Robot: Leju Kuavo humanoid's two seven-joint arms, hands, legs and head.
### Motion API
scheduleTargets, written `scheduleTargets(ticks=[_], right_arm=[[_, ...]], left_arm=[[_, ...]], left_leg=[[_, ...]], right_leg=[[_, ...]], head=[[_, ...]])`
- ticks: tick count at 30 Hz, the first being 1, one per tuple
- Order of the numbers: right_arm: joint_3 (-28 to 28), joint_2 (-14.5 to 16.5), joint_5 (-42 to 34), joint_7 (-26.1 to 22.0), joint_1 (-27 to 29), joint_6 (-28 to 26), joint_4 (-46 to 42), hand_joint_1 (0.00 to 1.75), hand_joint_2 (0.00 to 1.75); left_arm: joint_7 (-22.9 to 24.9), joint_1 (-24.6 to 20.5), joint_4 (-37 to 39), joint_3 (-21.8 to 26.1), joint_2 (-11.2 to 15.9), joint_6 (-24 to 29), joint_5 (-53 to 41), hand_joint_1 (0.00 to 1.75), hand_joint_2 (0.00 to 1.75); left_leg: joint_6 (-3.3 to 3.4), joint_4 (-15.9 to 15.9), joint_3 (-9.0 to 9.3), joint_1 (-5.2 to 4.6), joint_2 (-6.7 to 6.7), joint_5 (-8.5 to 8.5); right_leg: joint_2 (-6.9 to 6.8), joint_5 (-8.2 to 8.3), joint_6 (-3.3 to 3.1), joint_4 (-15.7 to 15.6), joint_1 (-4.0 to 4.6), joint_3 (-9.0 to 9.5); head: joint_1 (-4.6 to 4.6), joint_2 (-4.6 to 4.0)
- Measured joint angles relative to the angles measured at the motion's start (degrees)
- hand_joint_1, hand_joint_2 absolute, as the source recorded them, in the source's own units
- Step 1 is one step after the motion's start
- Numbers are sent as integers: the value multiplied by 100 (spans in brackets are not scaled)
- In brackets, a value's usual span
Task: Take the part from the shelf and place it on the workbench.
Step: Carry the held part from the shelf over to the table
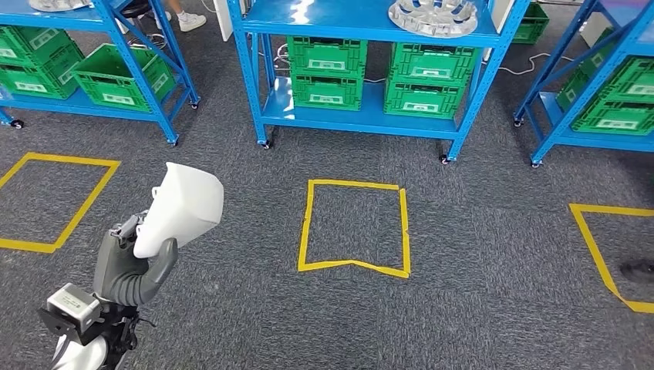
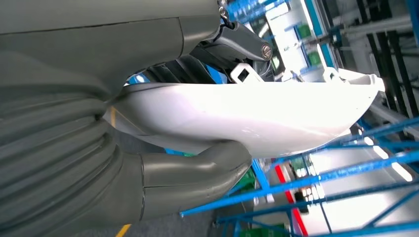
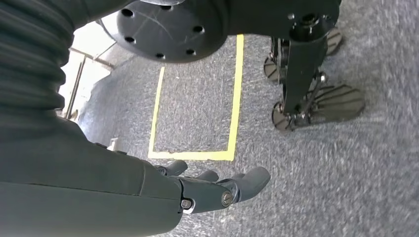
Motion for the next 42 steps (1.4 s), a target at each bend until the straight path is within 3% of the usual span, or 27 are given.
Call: scheduleTargets(ticks=[2, 3, 4, 5, 6, 8, 10, 12, 13, 15, 17, 18, 19, 20, 22, 24, 26, 28, 30, 32, 34, 35, 36, 39, 41, 42], right_arm=[[7, -3, 44, 10, 9, 10, 0, 0, 175], [22, -9, 92, 21, 14, 30, 0, 0, 175], [46, -19, 153, 32, 20, 55, 0, 0, 175], [77, -32, 212, 40, 26, 87, 0, 0, 175], [112, -54, 260, 37, 31, 121, 0, 0, 175], [172, -103, 325, -8, 41, 167, 0, 0, 175], [226, -155, 371, -84, 39, 186, 0, 0, 175], [281, -196, 408, -161, 23, 188, 0, 0, 175], [307, -209, 415, -198, 14, 188, 0, 0, 175], [337, -228, 385, -268, 2, 181, 0, 0, 175], [339, -246, 344, -291, 7, 165, 0, 0, 175], [338, -252, 332, -291, 11, 157, 0, 0, 175], [338, -257, 326, -289, 13, 154, 0, 0, 175], [338, -262, 318, -281, 11, 149, 0, 0, 175], [338, -263, 301, -243, 3, 140, 0, 0, 175], [338, -262, 291, -199, -1, 130, 0, 0, 175], [338, -261, 290, -201, -2, 123, 0, 0, 175], [338, -255, 265, -284, -8, 102, 0, 0, 175], [335, -246, 198, -402, -12, 61, 0, 0, 175], [329, -235, 140, -469, -4, 28, 0, 0, 175], [319, -228, 92, -489, 9, 17, 0, 0, 175], [313, -227, 68, -492, 12, 16, 0, 0, 175], [308, -226, 46, -495, 12, 17, 0, 0, 175], [289, -206, 31, -503, -2, -1, 0, 0, 175], [278, -174, 37, -485, -19, -58, 0, 0, 175], [275, -156, 49, -465, -31, -85, 0, 0, 175]], left_arm=[[3, 18, -8, -1, -3, 1, -9, 175, 175], [3, 62, -23, 3, -5, 9, -29, 175, 175], [2, 147, -66, 16, -9, 25, -75, 175, 175], [-2, 271, -138, 33, -15, 46, -141, 175, 175], [-9, 426, -236, 51, -27, 74, -221, 175, 175], [-23, 702, -429, 70, -68, 119, -361, 175, 175], [-11, 857, -536, 73, -113, 169, -442, 175, 175], [-18, 959, -573, 88, -140, 230, -458, 175, 175], [-50, 1006, -583, 107, -147, 258, -439, 175, 175], [-134, 1054, -592, 160, -158, 299, -379, 175, 175], [-182, 1064, -593, 199, -176, 316, -336, 175, 175], [-189, 1070, -591, 207, -187, 316, -326, 175, 175], [-191, 1079, -586, 214, -200, 317, -319, 175, 175], [-188, 1085, -583, 221, -212, 317, -312, 175, 175], [-172, 1090, -588, 238, -237, 328, -299, 175, 175], [-149, 1101, -633, 264, -265, 382, -295, 175, 175], [-142, 1157, -721, 332, -285, 470, -292, 175, 175], [-167, 1279, -843, 421, -281, 550, -287, 175, 175], [-204, 1386, -963, 471, -259, 599, -286, 175, 175], [-223, 1432, -1018, 481, -241, 616, -287, 175, 175], [-222, 1465, -1020, 482, -234, 611, -292, 175, 175], [-216, 1470, -1014, 481, -234, 597, -296, 175, 175], [-204, 1458, -1007, 480, -237, 572, -302, 175, 175], [-136, 1307, -961, 472, -261, 439, -319, 175, 175], [-59, 1144, -895, 464, -273, 345, -321, 175, 175], [-24, 1068, -848, 459, -272, 317, -317, 175, 175]], left_leg=[[34, 8, -33, 4, -103, 20], [39, 20, -49, 2, -161, 23], [38, 35, -60, 0, -218, 23], [34, 52, -67, -1, -273, 20], [24, 71, -71, 2, -328, 15], [-19, 128, -95, 3, -435, -7], [-90, 164, -139, -2, -543, -10], [-173, 140, -174, 8, -644, 21], [-207, 141, -188, 14, -641, 22], [-263, 383, -317, 11, -449, -139], [-304, 1060, -618, 14, -184, -511], [-319, 1426, -777, 22, -125, -673], [-325, 1663, -869, 28, -102, -747], [-323, 1691, -859, 30, -92, -713], [-284, 1101, -505, 22, -19, -398], [-208, 335, -92, -20, 176, -160], [-153, 68, 22, -66, 258, -131], [-110, 31, 27, -60, 157, -94], [-52, -38, 70, -17, 58, -33], [-10, -64, 75, 5, -55, 9], [2, -39, 43, 6, -188, 16], [-2, -18, 29, 10, -258, 13], [-13, 10, 15, 17, -329, 6], [-99, 138, -46, 42, -529, -44], [-181, 185, -101, 40, -628, -57], [-225, 178, -124, 40, -671, -49]], right_leg=[[232, -378, 26, 734, -8, -335], [273, -505, 32, 1074, -7, -497], [288, -530, 34, 1248, -6, -581], [297, -451, 31, 1211, -8, -559], [322, -278, 25, 940, -16, -419], [496, 34, 12, 166, -34, -24], [620, 116, -23, -227, -34, 165], [547, 122, -96, -249, -18, 166], [491, 142, -141, -270, -19, 170], [375, 176, -223, -314, -31, 174], [248, 180, -265, -320, -19, 163], [179, 177, -272, -318, -10, 158], [113, 175, -276, -316, -3, 155], [51, 174, -276, -314, 2, 155], [-65, 170, -270, -312, 13, 167], [-158, 159, -244, -311, 31, 188], [-232, 152, -188, -315, 36, 207], [-285, 143, -116, -328, 27, 237], [-108, 8, -52, -168, 17, 192], [180, -331, -14, 431, 3, -77], [284, -582, 7, 1100, -6, -411], [293, -556, 16, 1205, -12, -478], [301, -428, 24, 1101, -22, -446], [488, 55, 39, 109, -74, 3], [572, 100, -9, -164, -69, 115], [534, 108, -54, -164, -49, 106]], head=[[13, 1], [16, 0], [16, 1], [16, 1], [16, 0], [17, 0], [18, 0], [20, 0], [20, 1], [1, 1], [-18, 1], [-19, 1], [-19, 1], [-19, 1], [-20, 0], [-17, 0], [-13, 1], [-12, 0], [0, 1], [15, 1], [20, 1], [20, 1], [20, 0], [24, 1], [28, 1], [31, 0]])
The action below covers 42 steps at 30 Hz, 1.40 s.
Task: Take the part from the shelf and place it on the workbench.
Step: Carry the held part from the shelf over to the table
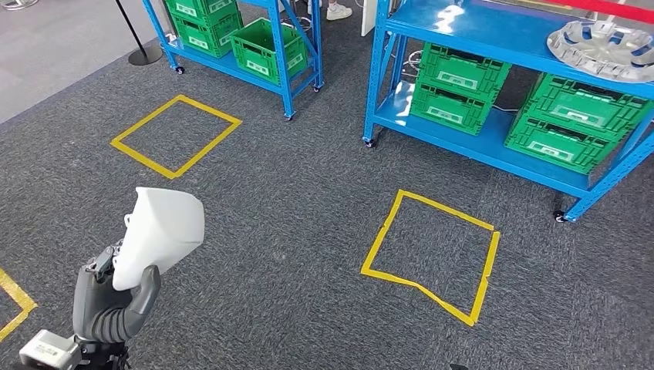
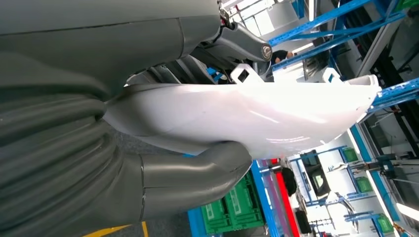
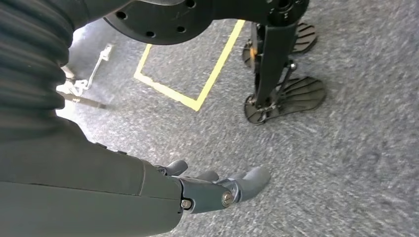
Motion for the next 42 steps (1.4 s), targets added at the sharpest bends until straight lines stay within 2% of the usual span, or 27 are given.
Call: scheduleTargets(ticks=[1, 3, 5, 7, 8, 9, 10, 12, 14, 16, 17, 18, 20, 22, 23, 24, 26, 28, 30, 31, 32, 34, 36, 38, 39, 40, 42], right_arm=[[-1, 18, 26, 31, -13, -6, 0, 0, 175], [4, 46, 100, 106, -25, 31, 0, 0, 175], [17, 52, 175, 178, -1, 107, 0, 0, 175], [39, 44, 228, 205, 37, 182, 0, 0, 175], [51, 39, 248, 198, 48, 216, 0, 0, 175], [65, 35, 270, 189, 52, 241, 0, 0, 175], [80, 33, 293, 179, 52, 259, 0, 0, 175], [117, 33, 341, 154, 50, 287, 0, 0, 175], [155, 33, 372, 125, 50, 322, 0, 0, 175], [189, 34, 389, 98, 43, 345, 0, 0, 175], [200, 37, 395, 94, 37, 347, 0, 0, 175], [209, 40, 400, 101, 34, 347, 1, 0, 175], [224, 49, 408, 165, 38, 341, 2, 0, 175], [234, 57, 412, 261, 52, 316, 4, 0, 175], [236, 60, 411, 301, 59, 296, 4, 0, 175], [236, 60, 410, 332, 62, 277, 4, 0, 175], [236, 61, 408, 361, 63, 256, 4, 0, 175], [236, 69, 407, 365, 60, 254, 8, 0, 175], [236, 79, 406, 366, 54, 253, 11, 0, 175], [236, 81, 403, 366, 49, 251, 11, 0, 175], [236, 85, 397, 362, 44, 252, 11, 0, 175], [234, 93, 376, 325, 45, 257, 11, 0, 175], [233, 96, 352, 250, 61, 255, 11, 0, 175], [233, 96, 326, 192, 72, 232, 11, 0, 175], [233, 96, 315, 176, 72, 218, 11, 0, 175], [233, 96, 305, 166, 69, 202, 11, 0, 175], [231, 96, 291, 150, 64, 171, 11, 0, 175]], left_arm=[[14, -53, 46, -5, 16, -9, 18, 175, 175], [3, -110, 126, -8, 77, 11, 109, 175, 175], [0, -150, 201, 4, 134, 36, 253, 175, 175], [17, -164, 292, 22, 163, 53, 354, 175, 175], [21, -147, 338, 29, 175, 64, 376, 175, 175], [14, -124, 382, 36, 192, 78, 387, 175, 175], [0, -102, 425, 43, 211, 93, 395, 175, 175], [-53, -79, 496, 56, 254, 123, 407, 175, 175], [-114, -80, 585, 61, 293, 148, 435, 175, 175], [-160, -84, 696, 63, 331, 165, 483, 175, 175], [-177, -87, 752, 64, 350, 167, 506, 175, 175], [-191, -107, 808, 63, 360, 168, 530, 175, 175], [-210, -183, 932, 61, 369, 170, 555, 175, 175], [-215, -261, 1052, 60, 372, 171, 561, 175, 175], [-215, -282, 1103, 59, 374, 170, 562, 175, 175], [-215, -299, 1144, 58, 377, 170, 562, 175, 175], [-215, -339, 1214, 56, 381, 168, 563, 175, 175], [-215, -388, 1258, 56, 390, 168, 565, 175, 175], [-216, -416, 1282, 53, 407, 166, 572, 175, 175], [-217, -419, 1294, 50, 419, 162, 585, 175, 175], [-221, -419, 1308, 44, 430, 158, 605, 175, 175], [-244, -451, 1356, 33, 451, 137, 659, 175, 175], [-281, -534, 1443, 17, 445, 107, 702, 175, 175], [-309, -617, 1569, -6, 403, 76, 716, 175, 175], [-315, -657, 1638, -25, 378, 62, 714, 175, 175], [-319, -701, 1697, -46, 353, 50, 709, 175, 175], [-324, -806, 1782, -88, 306, 40, 699, 175, 175]], left_leg=[[-37, -16, -10, 8, -9, 12], [-93, 110, -77, 12, 179, -78], [-126, 655, -322, 5, 462, -406], [-147, 1352, -646, 8, 553, -731], [-145, 1521, -717, 8, 563, -764], [-131, 1468, -678, 6, 575, -687], [-106, 1204, -529, -2, 606, -526], [-14, 416, -105, -52, 825, -194], [66, -12, 95, -114, 983, -71], [113, -73, 87, -133, 895, -48], [135, -105, 106, -120, 835, -22], [163, -142, 129, -100, 777, 11], [210, -196, 160, -62, 668, 65], [235, -189, 139, -55, 543, 77], [233, -175, 130, -52, 476, 75], [225, -157, 124, -45, 406, 69], [179, -100, 114, -18, 272, 39], [98, -11, 76, -8, 154, -11], [16, 22, 26, -5, 64, -28], [-22, 6, 11, 4, 19, -19], [-54, 2, 2, 13, 34, -16], [-101, 200, -93, 10, 245, -145], [-125, 824, -388, 4, 501, -483], [-135, 1461, -695, 9, 562, -726], [-128, 1540, -730, 9, 571, -701], [-111, 1398, -654, 8, 584, -575], [-43, 660, -275, -21, 734, -224]], right_leg=[[-47, 16, -51, -9, 1, -3], [-128, 51, -148, -45, -2, 3], [-228, 63, -209, -65, 4, 1], [-351, 56, -234, -64, 26, -8], [-413, 52, -240, -63, 38, -9], [-472, 47, -244, -63, 50, -7], [-529, 43, -246, -63, 61, 1], [-635, 25, -232, -60, 87, 27], [-730, 7, -186, -63, 97, 51], [-831, -1, -122, -89, 96, 83], [-819, -17, -88, -82, 89, 100], [-723, -74, -54, -18, 85, 86], [-415, -349, -4, 454, 68, -121], [-256, -663, 19, 1192, 64, -499], [-242, -704, 29, 1425, 59, -633], [-236, -631, 39, 1450, 50, -672], [-167, -238, 64, 884, 11, -441], [4, 16, 69, 235, -26, -155], [63, 24, 10, 55, -17, -84], [14, 36, -41, 48, -10, -84], [-38, 47, -88, 33, -4, -76], [-139, 69, -178, -7, -5, -58], [-253, 69, -231, -21, 14, -54], [-379, 59, -253, -21, 41, -56], [-439, 54, -258, -20, 51, -54], [-494, 50, -259, -20, 61, -48], [-593, 39, -249, -20, 76, -26]], head=[[-1, 0], [-17, 0], [-45, 0], [-56, 0], [-56, -1], [-57, -1], [-57, -1], [-55, -1], [-51, -1], [-50, 0], [-48, 0], [-44, 0], [-28, 0], [-17, 0], [-17, 0], [-17, 0], [-16, 0], [-12, 0], [-10, 0], [-13, 0], [-12, 0], [-33, 0], [-55, 0], [-58, 0], [-58, 0], [-58, 0], [-57, 0]])
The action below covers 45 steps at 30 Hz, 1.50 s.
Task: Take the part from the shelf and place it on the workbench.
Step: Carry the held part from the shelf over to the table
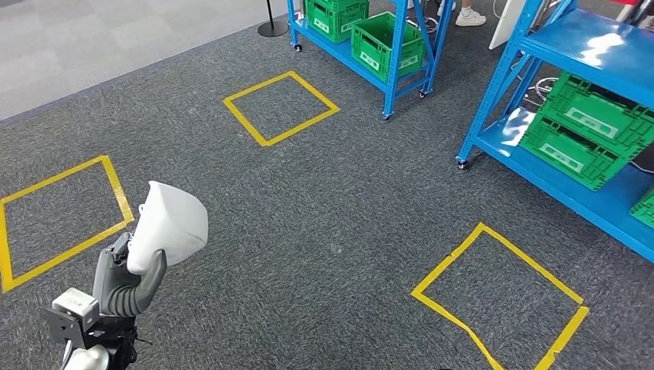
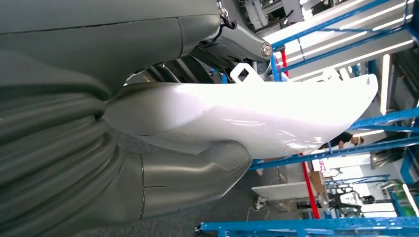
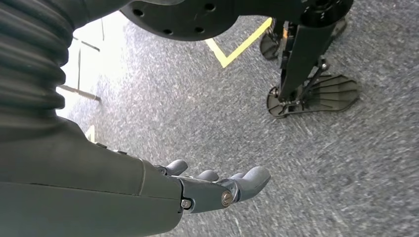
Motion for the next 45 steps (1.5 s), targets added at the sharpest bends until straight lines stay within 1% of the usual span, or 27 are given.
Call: scheduleTargets(ticks=[2, 3, 5, 7, 9, 11, 12, 13, 14, 16, 18, 20, 21, 23, 24, 26, 27, 28, 29, 32, 34, 36, 38, 40, 42, 43, 45], right_arm=[[-4, -3, -30, -8, -1, -28, 0, 0, 175], [-10, -7, -51, -3, 0, -39, 0, 0, 175], [-29, -14, -92, 22, -3, -65, 0, 0, 175], [-54, -26, -136, 77, -5, -103, 0, 0, 175], [-84, -38, -172, 146, 8, -136, 0, 0, 175], [-119, -39, -196, 214, 29, -146, 0, 0, 175], [-136, -39, -206, 238, 37, -148, 0, 0, 175], [-153, -40, -214, 259, 42, -149, 0, 0, 175], [-168, -40, -218, 272, 43, -149, 0, 0, 175], [-185, -38, -222, 291, 43, -142, 1, 0, 175], [-188, -36, -222, 295, 38, -128, 2, 0, 175], [-188, -34, -217, 291, 26, -113, 2, 0, 175], [-188, -31, -211, 285, 18, -108, 2, 0, 175], [-188, -26, -198, 256, 11, -102, 2, 0, 175], [-188, -25, -193, 243, 14, -102, 2, 0, 175], [-188, -25, -188, 230, 21, -101, 2, 0, 175], [-188, -25, -187, 230, 23, -98, 2, 0, 175], [-188, -25, -187, 226, 22, -96, 2, 0, 175], [-188, -23, -187, 222, 19, -93, 2, 0, 175], [-188, -19, -188, 190, 9, -86, 2, 0, 175], [-188, -17, -195, 143, 5, -87, 2, 0, 175], [-188, -10, -205, 117, -6, -91, 2, 0, 175], [-189, -2, -215, 132, -12, -101, 2, 0, 175], [-191, 8, -222, 169, 2, -114, 3, 0, 175], [-192, 20, -222, 210, 22, -124, 4, 0, 175], [-193, 22, -222, 225, 30, -129, 4, 0, 175], [-195, 23, -223, 239, 37, -136, 4, 0, 175]], left_arm=[[-4, -98, 47, -30, -48, -2, -4, 175, 175], [-2, -130, 59, -40, -67, -5, -8, 175, 175], [30, -149, 59, -53, -93, -33, -32, 175, 175], [81, -169, 47, -66, -135, -71, -67, 175, 175], [137, -212, 42, -84, -186, -99, -95, 175, 175], [189, -231, 42, -93, -218, -121, -110, 175, 175], [206, -228, 41, -94, -227, -127, -112, 175, 175], [222, -223, 32, -95, -233, -133, -114, 175, 175], [233, -217, 14, -95, -236, -136, -116, 175, 175], [249, -209, -46, -95, -244, -140, -120, 175, 175], [273, -203, -117, -94, -248, -144, -126, 175, 175], [318, -180, -177, -93, -244, -146, -127, 175, 175], [335, -161, -199, -92, -235, -147, -125, 175, 175], [350, -135, -231, -89, -205, -146, -116, 175, 175], [350, -125, -239, -87, -194, -145, -110, 175, 175], [351, -95, -241, -86, -180, -145, -103, 175, 175], [352, -74, -241, -86, -174, -145, -102, 175, 175], [351, -58, -241, -86, -167, -145, -96, 175, 175], [349, -50, -241, -85, -160, -145, -88, 175, 175], [306, -54, -249, -79, -137, -141, -61, 175, 175], [250, -55, -254, -78, -104, -126, -36, 175, 175], [216, -50, -260, -77, -66, -110, -10, 175, 175], [225, -68, -277, -76, -59, -93, -3, 175, 175], [260, -76, -299, -73, -89, -65, -15, 175, 175], [293, -31, -325, -72, -119, -50, -39, 175, 175], [304, 5, -346, -72, -127, -48, -49, 175, 175], [311, 77, -396, -72, -131, -43, -58, 175, 175]], left_leg=[[77, -566, 280, -63, 164, 183], [107, -662, 310, -92, 192, 193], [160, -701, 310, -94, 84, 230], [223, -770, 346, -63, -12, 281], [272, -801, 362, -48, -109, 315], [291, -790, 345, -48, -227, 322], [289, -779, 341, -45, -292, 320], [282, -763, 338, -39, -359, 316], [267, -742, 335, -29, -426, 307], [208, -673, 309, -18, -552, 272], [131, -630, 264, -22, -652, 253], [54, -650, 233, -13, -734, 269], [24, -634, 218, -7, -697, 256], [-28, -335, 76, -10, -460, 63], [-46, -11, -72, -11, -314, -117], [-78, 729, -430, -2, -196, -451], [-83, 930, -527, 2, -184, -494], [-80, 915, -515, 4, -172, -428], [-68, 675, -388, 2, -146, -272], [21, -437, 204, -48, 129, 177], [83, -670, 300, -92, 174, 225], [143, -711, 298, -85, 57, 259], [212, -768, 336, -52, -50, 301], [259, -780, 352, -37, -153, 316], [272, -770, 349, -38, -273, 311], [267, -760, 349, -35, -344, 306], [232, -723, 352, -18, -487, 283]], right_leg=[[-85, -11, 46, -2, 16, 18], [-127, -11, 77, -11, 19, 25], [-188, -13, 151, -33, 17, 49], [-15, -122, 218, 102, 2, 15], [262, -432, 258, 676, -9, -251], [354, -694, 276, 1383, -11, -617], [361, -686, 282, 1526, -14, -706], [369, -567, 286, 1442, -21, -685], [391, -368, 291, 1143, -35, -553], [562, -46, 295, 391, -69, -207], [662, 21, 258, 64, -76, -60], [568, 27, 175, 49, -60, -55], [519, 39, 129, 30, -58, -45], [414, 58, 44, -13, -63, -26], [360, 57, 18, -20, -56, -23], [237, 48, -7, -22, -39, -26], [173, 42, -12, -22, -33, -25], [112, 37, -13, -22, -28, -22], [53, 30, -9, -22, -25, -12], [-94, -8, 47, -14, -3, 33], [-183, -26, 110, -19, 6, 58], [-232, -44, 178, -29, -10, 91], [-15, -211, 235, 203, -23, 14], [272, -561, 258, 878, -32, -307], [347, -765, 268, 1511, -35, -644], [355, -701, 270, 1553, -38, -691], [413, -305, 271, 1001, -57, -470]], head=[[3, 0], [4, 0], [5, 0], [9, 0], [19, 0], [25, 0], [25, 0], [25, -1], [25, -1], [28, -1], [31, -1], [32, -1], [30, -1], [11, 0], [2, 0], [-5, 0], [-5, -1], [-5, -1], [-5, -1], [-3, 0], [0, 0], [0, 0], [11, 0], [31, 0], [42, 0], [42, 0], [43, 0]])
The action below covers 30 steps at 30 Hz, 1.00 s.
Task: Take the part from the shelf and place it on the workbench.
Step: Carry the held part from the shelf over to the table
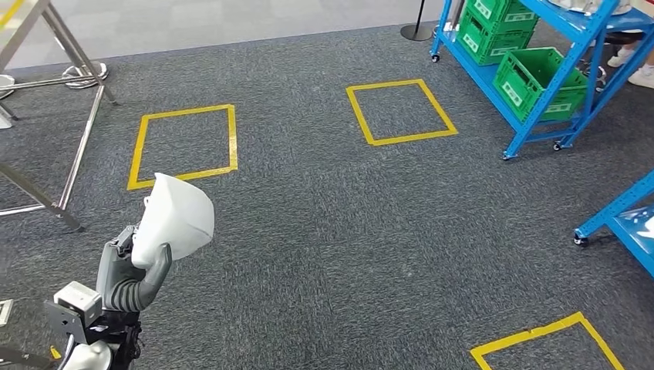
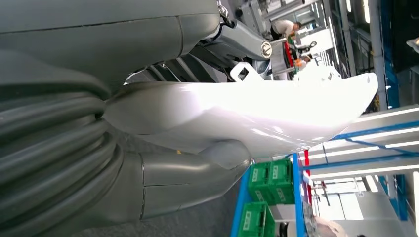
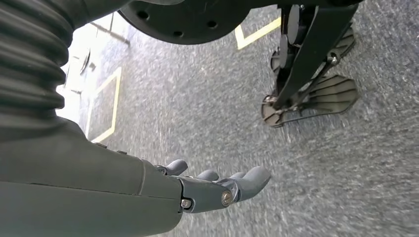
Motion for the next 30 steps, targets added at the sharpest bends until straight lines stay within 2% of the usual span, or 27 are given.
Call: scheduleTargets(ticks=[2, 3, 4, 6, 8, 10, 11, 12, 13, 14, 15, 17, 18, 19, 21, 22, 24, 25, 27, 28, 29, 30], right_arm=[[-3, 6, -1, 8, 4, -2, 1, 0, 175], [-5, 11, -2, 10, 3, -2, 2, 0, 175], [-8, 16, -2, 11, 1, -2, 2, 0, 175], [-16, 28, -2, 11, -13, -2, 2, 0, 175], [-27, 43, -1, -7, -16, -4, 2, 0, 175], [-37, 48, 0, -45, -1, -2, 2, 0, 175], [-40, 47, 3, -71, 7, 5, 2, 0, 175], [-41, 46, 7, -95, 12, 14, 2, 0, 175], [-42, 46, 12, -117, 13, 23, 2, 0, 175], [-42, 46, 17, -132, 11, 29, 2, 0, 175], [-42, 46, 20, -140, 8, 32, 2, 0, 175], [-42, 46, 20, -148, 2, 33, 2, 0, 175], [-42, 46, 20, -150, 0, 33, 2, 0, 175], [-42, 47, 20, -151, -4, 33, 2, 0, 175], [-43, 52, 21, -149, -19, 33, 2, 0, 175], [-44, 54, 23, -149, -27, 33, 2, 0, 175], [-45, 56, 25, -149, -33, 39, 2, 0, 175], [-45, 56, 25, -144, -29, 45, 2, 0, 175], [-46, 57, 23, -130, -12, 56, 2, 0, 175], [-47, 56, 23, -126, -5, 57, 2, 0, 175], [-48, 56, 22, -127, -1, 60, 2, 0, 175], [-49, 55, 22, -130, 0, 63, 2, 0, 175]], left_arm=[[0, 49, -51, 1, 1, 3, -3, 175, 175], [-1, 67, -74, 3, 1, 4, -4, 175, 175], [-1, 87, -93, 4, 2, 4, -5, 175, 175], [-1, 138, -122, 11, 7, 5, -7, 175, 175], [-2, 163, -134, 22, 14, 5, -9, 175, 175], [7, 151, -137, 30, 13, 7, -8, 175, 175], [22, 150, -136, 30, 9, 7, -7, 175, 175], [39, 158, -136, 31, 4, 7, -5, 175, 175], [59, 168, -137, 32, -1, 7, -4, 175, 175], [74, 175, -141, 33, -5, 7, -3, 175, 175], [83, 177, -149, 37, -8, 4, -3, 175, 175], [95, 166, -167, 45, -12, -11, 5, 175, 175], [97, 156, -173, 51, -13, -24, 16, 175, 175], [99, 147, -175, 60, -14, -38, 29, 175, 175], [101, 142, -176, 85, -16, -56, 49, 175, 175], [100, 140, -177, 97, -21, -61, 54, 175, 175], [106, 110, -176, 108, -33, -83, 80, 175, 175], [115, 92, -172, 109, -42, -109, 115, 175, 175], [145, 74, -153, 110, -60, -182, 211, 175, 175], [157, 73, -140, 111, -71, -213, 251, 175, 175], [166, 73, -128, 111, -81, -234, 277, 175, 175], [169, 70, -119, 111, -90, -245, 290, 175, 175]], left_leg=[[-66, 66, -26, 7, -122, -39], [-104, 88, -45, 6, -172, -53], [-143, 92, -63, 7, -219, -54], [-218, 67, -86, 22, -277, -45], [-271, 230, -170, 18, -94, -160], [-300, 835, -455, 11, 191, -492], [-310, 1213, -644, 15, 261, -661], [-315, 1497, -785, 18, 292, -751], [-313, 1606, -839, 20, 304, -738], [-303, 1493, -781, 20, 316, -619], [-286, 1179, -617, 17, 350, -426], [-221, 414, -222, -22, 551, -123], [-182, 172, -96, -49, 622, -55], [-145, 69, -48, -77, 657, -46], [-79, 38, -44, -86, 547, -22], [-48, 7, -31, -74, 496, -2], [17, -51, 8, -35, 398, 37], [37, -57, 8, -32, 353, 40], [58, -48, 0, -28, 240, 39], [57, -39, -2, -24, 174, 35], [48, -24, -3, -16, 102, 30], [31, -1, -4, -4, 32, 19]], right_leg=[[163, 284, -5, -699, -26, 306], [213, 328, -18, -881, -27, 384], [223, 313, -47, -931, -16, 401], [122, 333, -130, -960, 0, 415], [26, 350, -213, -1005, -3, 446], [-85, 342, -268, -1025, 14, 463], [-147, 332, -287, -1025, 28, 465], [-208, 323, -299, -1025, 40, 468], [-265, 315, -306, -1025, 50, 475], [-320, 305, -307, -1024, 57, 486], [-374, 293, -304, -1024, 62, 505], [-470, 261, -275, -1022, 76, 550], [-512, 248, -249, -1023, 83, 566], [-552, 239, -220, -1025, 87, 577], [-614, 227, -154, -1036, 81, 600], [-550, 201, -119, -1011, 71, 605], [-283, 2, -64, -691, 57, 471], [-149, -159, -52, -371, 50, 314], [-69, -428, -37, 337, 45, -64], [-65, -427, -31, 503, 41, -171], [-59, -313, -25, 451, 32, -174], [-33, -113, -16, 183, 17, -67]], head=[[1, 0], [1, 0], [2, 0], [2, 0], [-16, 0], [-39, 0], [-44, 0], [-44, 0], [-44, 0], [-44, 0], [-44, 0], [-43, 0], [-42, 0], [-40, 0], [-40, -1], [-40, -1], [-29, 0], [-23, 0], [-15, 0], [-14, 0], [-14, 0], [-14, 0]])
